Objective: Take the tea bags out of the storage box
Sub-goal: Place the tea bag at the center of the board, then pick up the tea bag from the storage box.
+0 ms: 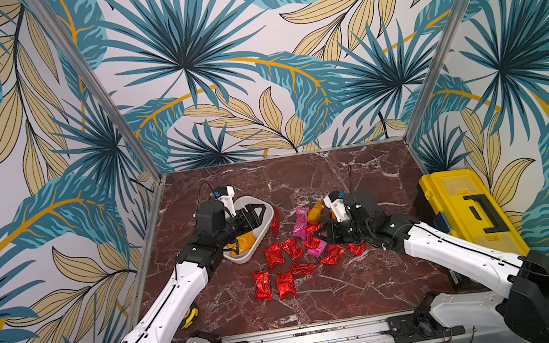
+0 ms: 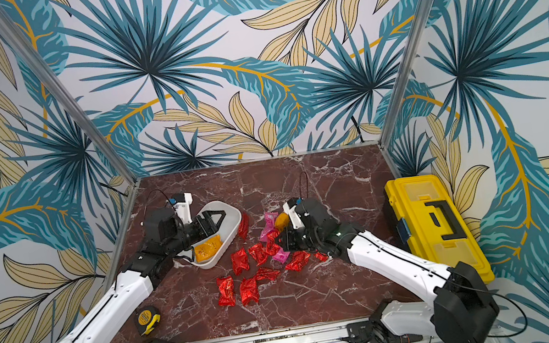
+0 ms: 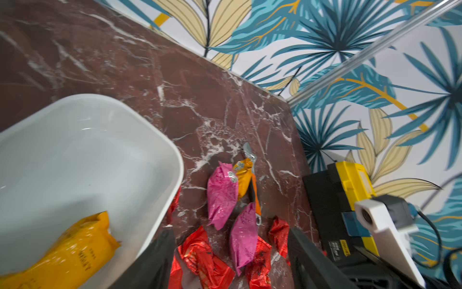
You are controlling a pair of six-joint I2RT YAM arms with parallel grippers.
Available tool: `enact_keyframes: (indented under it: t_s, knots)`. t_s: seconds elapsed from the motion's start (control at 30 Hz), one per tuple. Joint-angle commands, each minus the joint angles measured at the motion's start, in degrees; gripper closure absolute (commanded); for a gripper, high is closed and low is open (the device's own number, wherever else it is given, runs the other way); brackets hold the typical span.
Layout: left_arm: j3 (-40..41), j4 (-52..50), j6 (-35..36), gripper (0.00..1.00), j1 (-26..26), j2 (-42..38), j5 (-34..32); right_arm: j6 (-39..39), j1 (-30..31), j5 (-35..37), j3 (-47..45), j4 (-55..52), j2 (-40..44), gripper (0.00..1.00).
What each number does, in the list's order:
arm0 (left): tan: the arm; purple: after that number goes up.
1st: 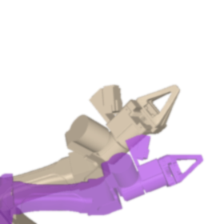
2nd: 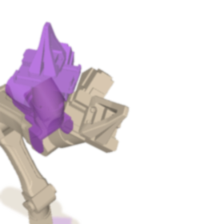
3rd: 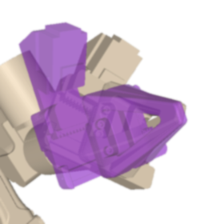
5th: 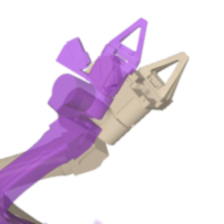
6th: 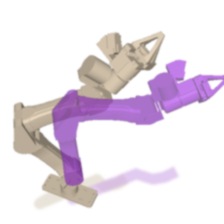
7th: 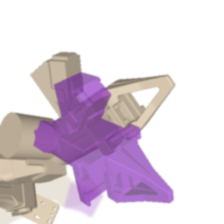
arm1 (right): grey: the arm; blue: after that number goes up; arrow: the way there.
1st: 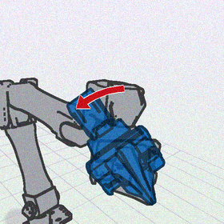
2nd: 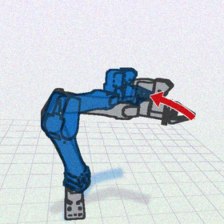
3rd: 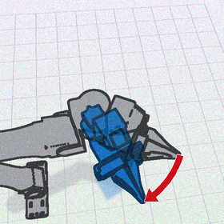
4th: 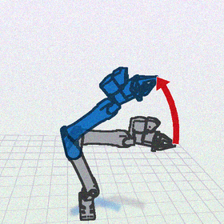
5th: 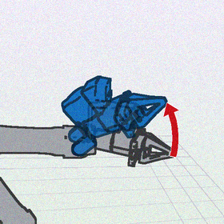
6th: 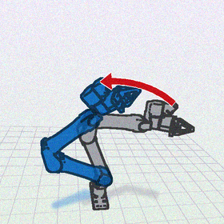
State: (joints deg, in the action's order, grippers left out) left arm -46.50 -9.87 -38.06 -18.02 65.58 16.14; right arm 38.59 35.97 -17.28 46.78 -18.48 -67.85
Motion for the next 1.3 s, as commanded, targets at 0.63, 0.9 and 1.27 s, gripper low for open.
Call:
enact_keyframes:
  t_s: [0.63,0.9,1.27]
  knots:
    - [-8.7,-26.5,19.5,0.21,2.3,13.7,-15.8,6.4,8.0,6.2,-20.7,8.0,0.3,0.71]
    - [-11.9,-27.2,24.0,0.21,2.8,18.4,-18.9,3.6,8.0,13.2,-19.3,-2.5,12.3,0.47]
    - [-21.6,-32.8,32.8,0.16,2.9,29.3,-16.4,2.6,8.0,17.5,-16.9,-3.8,16.5,0.42]
